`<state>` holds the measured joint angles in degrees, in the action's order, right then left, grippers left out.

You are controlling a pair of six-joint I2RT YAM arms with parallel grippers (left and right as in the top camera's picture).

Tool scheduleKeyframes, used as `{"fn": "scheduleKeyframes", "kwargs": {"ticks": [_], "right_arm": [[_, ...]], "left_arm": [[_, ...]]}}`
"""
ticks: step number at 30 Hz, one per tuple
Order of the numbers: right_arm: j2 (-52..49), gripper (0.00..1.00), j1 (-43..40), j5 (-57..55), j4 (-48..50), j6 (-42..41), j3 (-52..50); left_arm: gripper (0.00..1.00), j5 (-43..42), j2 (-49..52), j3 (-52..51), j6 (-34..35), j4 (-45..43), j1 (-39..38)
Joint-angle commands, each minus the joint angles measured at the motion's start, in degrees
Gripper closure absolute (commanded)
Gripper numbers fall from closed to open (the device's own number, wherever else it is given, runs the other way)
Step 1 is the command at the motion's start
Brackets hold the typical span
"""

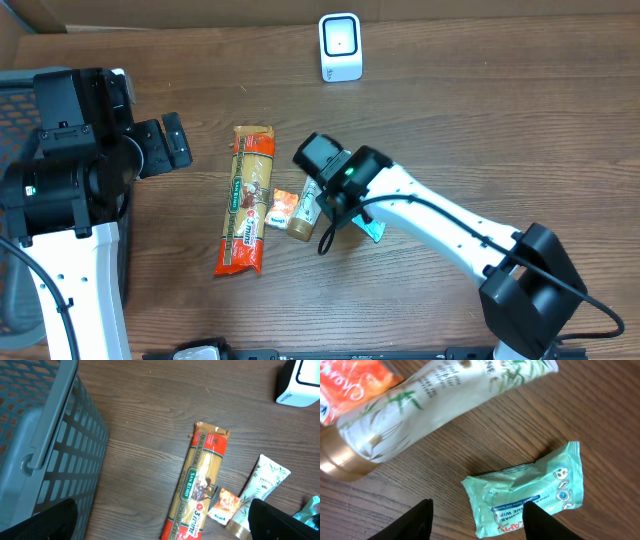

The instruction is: Scan the item barcode

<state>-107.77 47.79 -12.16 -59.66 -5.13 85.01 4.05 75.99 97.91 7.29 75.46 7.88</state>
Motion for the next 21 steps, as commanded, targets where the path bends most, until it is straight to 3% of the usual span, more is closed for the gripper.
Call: {"fn": "scheduleKeyframes", "kwargs": {"ticks": [1, 5, 11, 21], "right_arm": [[-1.7, 0.4, 1.3, -5.0, 0.4, 0.9, 0.4], [-5.7, 0.32, 1.7, -4.7, 0.4, -1.2, 0.4], [-9.3, 0.22, 1.7, -4.7, -0.3, -10.6, 0.4], [-13.5, 0.23, 1.6, -5.9, -3.0, -12.9, 0.4]], "left_arm": [[0.0, -0.7, 0.1, 0.3, -0.9, -0.1, -0.1], [0.0, -0.7, 0.1, 0.3, -0.9, -0.1, -0.1], [0.0, -0.7, 0.1, 0.3, -0.9, -0.1, -0.1], [0.0, -0.7, 0.1, 0.3, -0.9, 0.0, -0.1]]}}
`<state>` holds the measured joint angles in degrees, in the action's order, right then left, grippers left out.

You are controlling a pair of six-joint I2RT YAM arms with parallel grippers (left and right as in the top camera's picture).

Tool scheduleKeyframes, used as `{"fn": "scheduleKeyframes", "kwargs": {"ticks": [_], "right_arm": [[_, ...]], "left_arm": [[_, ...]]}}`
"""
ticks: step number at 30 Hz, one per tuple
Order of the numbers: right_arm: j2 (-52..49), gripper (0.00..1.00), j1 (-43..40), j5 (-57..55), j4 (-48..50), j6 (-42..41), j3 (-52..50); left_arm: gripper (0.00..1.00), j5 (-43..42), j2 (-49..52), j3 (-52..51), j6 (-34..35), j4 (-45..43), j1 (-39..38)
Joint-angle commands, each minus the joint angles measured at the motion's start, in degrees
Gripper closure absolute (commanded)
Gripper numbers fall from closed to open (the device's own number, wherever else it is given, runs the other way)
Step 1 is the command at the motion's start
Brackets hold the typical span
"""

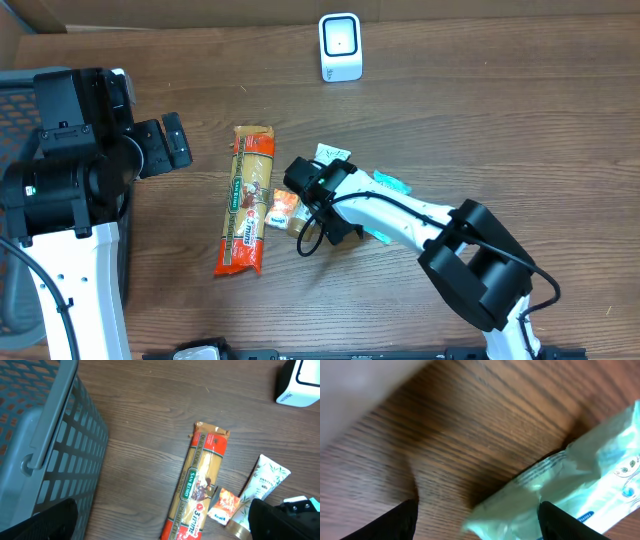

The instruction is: Scan the item barcode

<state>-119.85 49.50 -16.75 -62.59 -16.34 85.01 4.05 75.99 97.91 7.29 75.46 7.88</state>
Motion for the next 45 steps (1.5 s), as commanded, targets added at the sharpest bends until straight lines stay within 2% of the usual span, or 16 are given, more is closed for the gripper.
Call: {"fn": "scheduleKeyframes", "kwargs": {"ticks": [1, 7, 13, 16, 17, 18, 23, 28, 30, 37, 39, 43, 45], "right_arm": [[-1.7, 0.25, -0.2, -1.3, -0.1, -1.7, 0.4], [-1.8, 0.42, -0.2, -2.1, -0.5, -1.7, 0.0], [-1.8, 0.78, -0.2, -2.7, -0.3, -1.7, -1.1], [-1.8, 0.85, -0.2, -2.8, -0.4, -1.7, -1.1], [-1.8, 0.93, -0.2, -3.3, -0.4, -1.7, -1.1], [-1.8, 0.96, -0.2, -3.6, -0.5, -1.7, -1.1], [-1.8, 0.96, -0.2, -5.5, -1.2, -1.8, -0.9], [-1.7, 0.71, -0.2, -6.7, -4.7, -2.5, 1.8], [-1.6, 0.64, -0.2, -8.7, -7.4, -5.4, 4.1], [-1.6, 0.56, -0.2, -15.4, -17.7, -18.4, 10.6], [-1.7, 0.53, -0.2, -15.2, -18.4, -19.7, 10.5], [-1.7, 0.38, -0.2, -15.0, -16.5, -19.9, 8.8], [-1.7, 0.34, -0.2, -14.8, -14.8, -19.9, 7.9]], "left_arm": [[0.0, -0.7, 0.1, 0.3, -0.9, -0.1, -0.1], [0.0, -0.7, 0.1, 0.3, -0.9, -0.1, -0.1], [0.0, -0.7, 0.1, 0.3, -0.9, 0.0, -0.1], [0.0, -0.7, 0.1, 0.3, -0.9, -0.1, -0.1], [0.0, -0.7, 0.1, 0.3, -0.9, -0.1, -0.1], [0.0, -0.7, 0.1, 0.3, -0.9, -0.1, -0.1], [0.0, -0.7, 0.1, 0.3, -0.9, -0.1, -0.1], [0.0, -0.7, 0.1, 0.3, -0.9, -0.1, -0.1], [0.0, -0.7, 0.1, 0.3, -0.9, -0.1, -0.1], [0.0, -0.7, 0.1, 0.3, -0.9, -0.1, -0.1], [0.0, -0.7, 0.1, 0.3, -0.9, -0.1, -0.1], [0.0, -0.7, 0.1, 0.3, -0.9, -0.1, -0.1], [0.0, -0.7, 0.1, 0.3, -0.9, -0.1, -0.1]]}}
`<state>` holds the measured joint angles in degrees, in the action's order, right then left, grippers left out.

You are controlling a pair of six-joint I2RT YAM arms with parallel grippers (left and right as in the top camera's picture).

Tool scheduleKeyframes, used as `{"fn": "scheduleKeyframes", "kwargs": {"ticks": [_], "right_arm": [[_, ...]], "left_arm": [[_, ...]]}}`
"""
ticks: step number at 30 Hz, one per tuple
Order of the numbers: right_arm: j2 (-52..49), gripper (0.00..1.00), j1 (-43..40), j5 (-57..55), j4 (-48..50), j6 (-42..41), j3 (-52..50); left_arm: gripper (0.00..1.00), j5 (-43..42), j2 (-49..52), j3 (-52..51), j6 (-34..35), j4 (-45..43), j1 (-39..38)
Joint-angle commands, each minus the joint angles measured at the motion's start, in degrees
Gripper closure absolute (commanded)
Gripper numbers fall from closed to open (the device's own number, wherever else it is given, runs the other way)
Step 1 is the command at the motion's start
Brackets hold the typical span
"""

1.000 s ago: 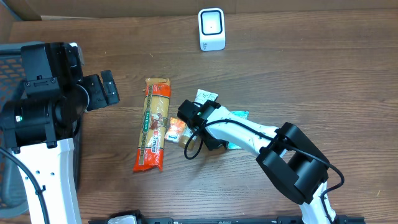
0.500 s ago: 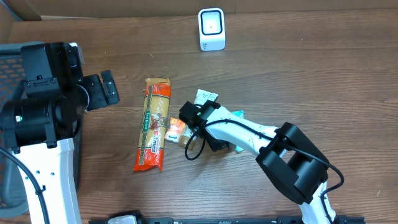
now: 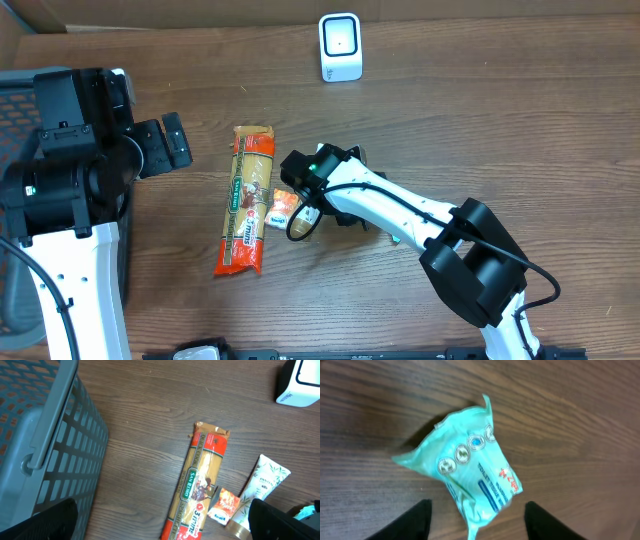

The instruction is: Scan the item barcode

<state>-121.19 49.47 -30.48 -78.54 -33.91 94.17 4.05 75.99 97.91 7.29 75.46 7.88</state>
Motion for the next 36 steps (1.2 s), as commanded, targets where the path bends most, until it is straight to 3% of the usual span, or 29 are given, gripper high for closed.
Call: {"fn": "scheduleKeyframes", "kwargs": {"ticks": [1, 10, 16, 27, 33, 36], "right_arm": [[-0.3, 0.34, -0.2, -1.2, 2.1, -2.2, -1.6], [-0.3, 0.34, -2.7, -0.6, 9.1, 1.4, -6.1], [-0.3, 0.35, -2.5, 3.6, 13.8, 11.0, -8.5], [-0.3, 0.36, -4.0, 3.8, 20.9, 11.7, -16.7], [-0.3, 0.52, -5.3, 6.6, 22.6, 11.7, -19.7], [-0.3, 0.73, -5.5, 7.3, 22.6, 11.7, -19.8]], "left_arm": [[0.0, -0.7, 0.1, 0.3, -0.9, -0.1, -0.1], [0.0, -0.7, 0.1, 0.3, -0.9, -0.1, -0.1], [0.0, -0.7, 0.1, 0.3, -0.9, -0.1, -0.1], [0.0, -0.7, 0.1, 0.3, -0.9, -0.1, -0.1], [0.0, -0.7, 0.1, 0.3, -0.9, -0.1, -0.1], [0.0, -0.7, 0.1, 0.3, -0.9, -0.1, -0.1]]}}
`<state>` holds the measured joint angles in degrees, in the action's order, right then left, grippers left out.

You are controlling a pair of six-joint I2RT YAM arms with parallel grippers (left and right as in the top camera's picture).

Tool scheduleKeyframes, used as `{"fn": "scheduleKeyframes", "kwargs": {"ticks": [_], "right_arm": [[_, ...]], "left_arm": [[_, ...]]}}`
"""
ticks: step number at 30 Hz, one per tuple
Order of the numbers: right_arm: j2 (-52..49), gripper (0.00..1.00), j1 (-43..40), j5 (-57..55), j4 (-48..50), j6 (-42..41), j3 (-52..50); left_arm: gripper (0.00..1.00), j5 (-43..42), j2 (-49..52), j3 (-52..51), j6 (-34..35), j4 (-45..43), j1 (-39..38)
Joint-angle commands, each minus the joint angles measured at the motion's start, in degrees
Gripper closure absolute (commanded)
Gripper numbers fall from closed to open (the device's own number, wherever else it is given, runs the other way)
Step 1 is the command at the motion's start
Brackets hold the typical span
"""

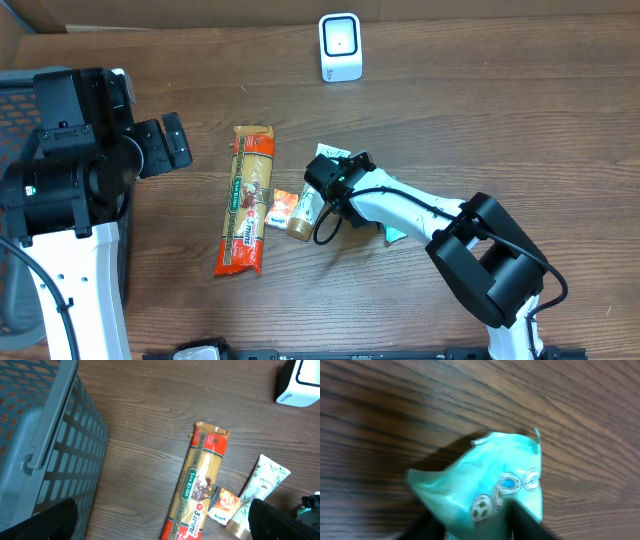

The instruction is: Scan the item barcode

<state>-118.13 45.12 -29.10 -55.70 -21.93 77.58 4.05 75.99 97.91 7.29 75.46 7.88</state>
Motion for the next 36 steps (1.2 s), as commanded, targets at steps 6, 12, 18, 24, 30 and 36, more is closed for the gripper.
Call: {"fn": "scheduleKeyframes", "kwargs": {"ticks": [6, 12, 18, 24, 30, 36], "right_arm": [[-3.4, 0.96, -1.2, 6.5, -0.3, -0.3, -3.2], [-3.2, 0.96, -2.3, 11.1, -2.6, -0.2, -1.3], [1.2, 0.96, -4.3, 22.0, -5.6, 3.9, 3.4], [12.0, 0.96, -9.6, 39.1, -3.4, 9.1, 4.6], [15.1, 0.96, -19.5, 68.0, -1.0, 19.2, 3.6], [15.0, 0.96, -26.9, 82.1, 3.5, 24.0, -3.9]], "left_arm": [[0.0, -0.7, 0.1, 0.3, -0.9, -0.1, -0.1], [0.0, -0.7, 0.1, 0.3, -0.9, -0.1, -0.1], [0.0, -0.7, 0.1, 0.3, -0.9, -0.1, -0.1], [0.0, -0.7, 0.1, 0.3, -0.9, -0.1, -0.1], [0.0, -0.7, 0.1, 0.3, -0.9, -0.1, -0.1], [0.0, -0.7, 0.1, 0.3, -0.9, 0.0, -0.1]]}}
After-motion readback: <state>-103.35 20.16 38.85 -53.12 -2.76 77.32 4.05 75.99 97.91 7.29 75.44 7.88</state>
